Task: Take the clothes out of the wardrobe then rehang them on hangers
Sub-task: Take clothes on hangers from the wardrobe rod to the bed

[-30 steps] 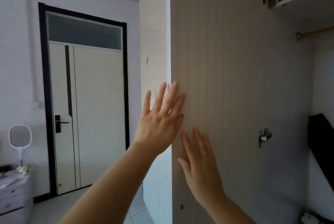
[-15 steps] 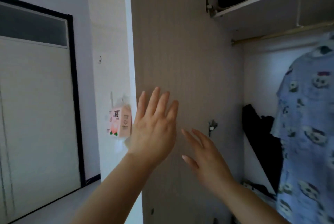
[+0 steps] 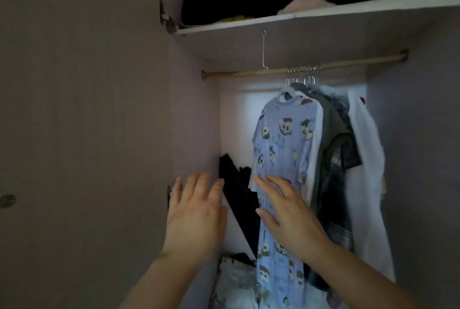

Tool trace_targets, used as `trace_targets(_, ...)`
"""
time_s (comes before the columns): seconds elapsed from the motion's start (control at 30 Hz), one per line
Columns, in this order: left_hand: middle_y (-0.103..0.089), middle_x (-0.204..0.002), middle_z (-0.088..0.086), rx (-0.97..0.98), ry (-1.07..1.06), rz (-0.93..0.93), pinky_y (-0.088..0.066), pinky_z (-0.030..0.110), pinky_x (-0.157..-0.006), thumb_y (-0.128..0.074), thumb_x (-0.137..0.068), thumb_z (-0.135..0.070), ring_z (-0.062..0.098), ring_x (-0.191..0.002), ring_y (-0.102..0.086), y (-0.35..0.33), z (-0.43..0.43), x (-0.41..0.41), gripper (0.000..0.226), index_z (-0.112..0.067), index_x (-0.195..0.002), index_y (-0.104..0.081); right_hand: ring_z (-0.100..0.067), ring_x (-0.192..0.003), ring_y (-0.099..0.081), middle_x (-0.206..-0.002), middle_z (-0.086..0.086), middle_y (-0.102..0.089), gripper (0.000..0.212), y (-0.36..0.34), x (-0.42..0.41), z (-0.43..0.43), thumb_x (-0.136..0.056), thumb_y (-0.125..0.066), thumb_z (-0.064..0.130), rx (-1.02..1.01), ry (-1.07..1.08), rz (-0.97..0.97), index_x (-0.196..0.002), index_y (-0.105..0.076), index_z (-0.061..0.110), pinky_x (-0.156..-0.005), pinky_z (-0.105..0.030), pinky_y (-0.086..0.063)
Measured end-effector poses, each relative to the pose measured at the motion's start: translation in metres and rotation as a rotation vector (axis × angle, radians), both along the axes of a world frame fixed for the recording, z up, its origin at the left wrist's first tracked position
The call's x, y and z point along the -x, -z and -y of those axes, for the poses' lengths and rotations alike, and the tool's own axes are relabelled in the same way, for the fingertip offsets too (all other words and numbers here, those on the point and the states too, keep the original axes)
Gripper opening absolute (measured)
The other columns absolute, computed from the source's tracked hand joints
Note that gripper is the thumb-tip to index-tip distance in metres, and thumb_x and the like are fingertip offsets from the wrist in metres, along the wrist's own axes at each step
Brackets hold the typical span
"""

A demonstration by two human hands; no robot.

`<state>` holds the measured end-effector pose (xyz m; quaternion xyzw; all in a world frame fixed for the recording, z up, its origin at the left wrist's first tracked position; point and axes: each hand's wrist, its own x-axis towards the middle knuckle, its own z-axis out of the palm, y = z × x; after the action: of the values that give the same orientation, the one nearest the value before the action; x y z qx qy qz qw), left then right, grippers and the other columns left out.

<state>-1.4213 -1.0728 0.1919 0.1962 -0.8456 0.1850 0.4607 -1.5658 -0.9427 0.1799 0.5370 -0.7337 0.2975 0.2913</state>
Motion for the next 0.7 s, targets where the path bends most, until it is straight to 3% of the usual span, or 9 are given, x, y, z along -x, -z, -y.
trace_targets(0.1,-0.066,-0.107,0.01,-0.016,0.018,0.016,-0.048,0.051,-0.089,-0.067,-0.069,-0.034,0.03,-0.104,-0.057,-0.002,0.0,0.036,0.04,-0.013,-0.104,-0.069,-0.015,-0.133,-0.03,-0.148,0.003,-0.027,0.06,-0.012,0.032,-0.004,-0.095,-0.049,0.032,0.026,0.013,-0.014,-0.143,-0.015,0.039,-0.107,-0.026,-0.029)
trace_targets(0.17,-0.068,-0.104,0.01,-0.065,0.016,0.059,-0.051,0.052,-0.082,-0.082,-0.06,-0.033,0.031,-0.098,-0.064,-0.008,-0.001,0.06,0.047,-0.013,-0.101,-0.07,-0.015,-0.134,-0.028,-0.148,0.003,-0.027,0.059,-0.02,0.053,-0.004,-0.095,-0.048,0.032,0.029,0.013,-0.023,-0.144,-0.016,0.039,-0.109,-0.028,-0.029)
trace_targets(0.3,-0.067,-0.103,0.008,-0.097,0.037,0.075,-0.053,0.049,-0.08,-0.085,-0.057,-0.034,0.03,-0.096,-0.066,-0.019,0.003,0.113,0.052,-0.014,-0.103,-0.069,-0.018,-0.135,-0.028,-0.148,0.002,-0.026,0.059,-0.034,0.097,0.002,-0.095,-0.048,0.031,0.028,0.029,-0.053,-0.145,-0.017,0.038,-0.109,-0.034,-0.032)
trace_targets(0.37,-0.063,-0.114,0.009,-0.126,0.071,0.068,-0.05,0.049,-0.089,-0.078,-0.068,-0.036,0.029,-0.106,-0.061,-0.024,0.003,0.137,0.052,-0.014,-0.113,-0.065,-0.019,-0.135,-0.027,-0.149,0.001,-0.025,0.059,-0.042,0.118,0.006,-0.095,-0.047,0.032,0.002,0.052,-0.074,-0.146,-0.017,0.036,-0.11,-0.034,-0.03)
trace_targets(0.47,-0.033,-0.146,0.001,-0.196,0.092,0.093,-0.021,0.04,-0.113,-0.044,-0.094,-0.042,0.021,-0.134,-0.032,-0.032,0.003,0.168,0.055,-0.021,-0.143,-0.033,-0.02,-0.136,-0.026,-0.149,-0.001,-0.025,0.06,-0.054,0.144,0.012,-0.095,-0.048,0.031,-0.007,0.05,-0.103,-0.147,-0.018,0.034,-0.11,-0.032,-0.028)
trace_targets(0.57,-0.018,-0.152,-0.006,-0.184,0.087,0.059,-0.012,0.032,-0.114,-0.03,-0.097,-0.046,0.013,-0.138,-0.018,-0.037,0.011,0.198,0.057,-0.027,-0.148,-0.011,-0.015,-0.138,-0.02,-0.151,0.003,-0.02,0.06,-0.067,0.164,0.024,-0.096,-0.044,0.032,-0.039,0.058,-0.145,-0.147,-0.013,0.036,-0.11,-0.026,-0.022)
trace_targets(0.7,-0.019,-0.151,-0.007,-0.24,0.127,0.027,-0.014,0.03,-0.113,-0.031,-0.097,-0.046,0.012,-0.138,-0.019,-0.047,0.029,0.233,0.058,-0.028,-0.148,-0.008,-0.013,-0.137,-0.019,-0.151,0.004,-0.019,0.06,-0.086,0.189,0.045,-0.097,-0.044,0.032,-0.052,0.081,-0.206,-0.147,-0.012,0.037,-0.11,-0.025,-0.022)
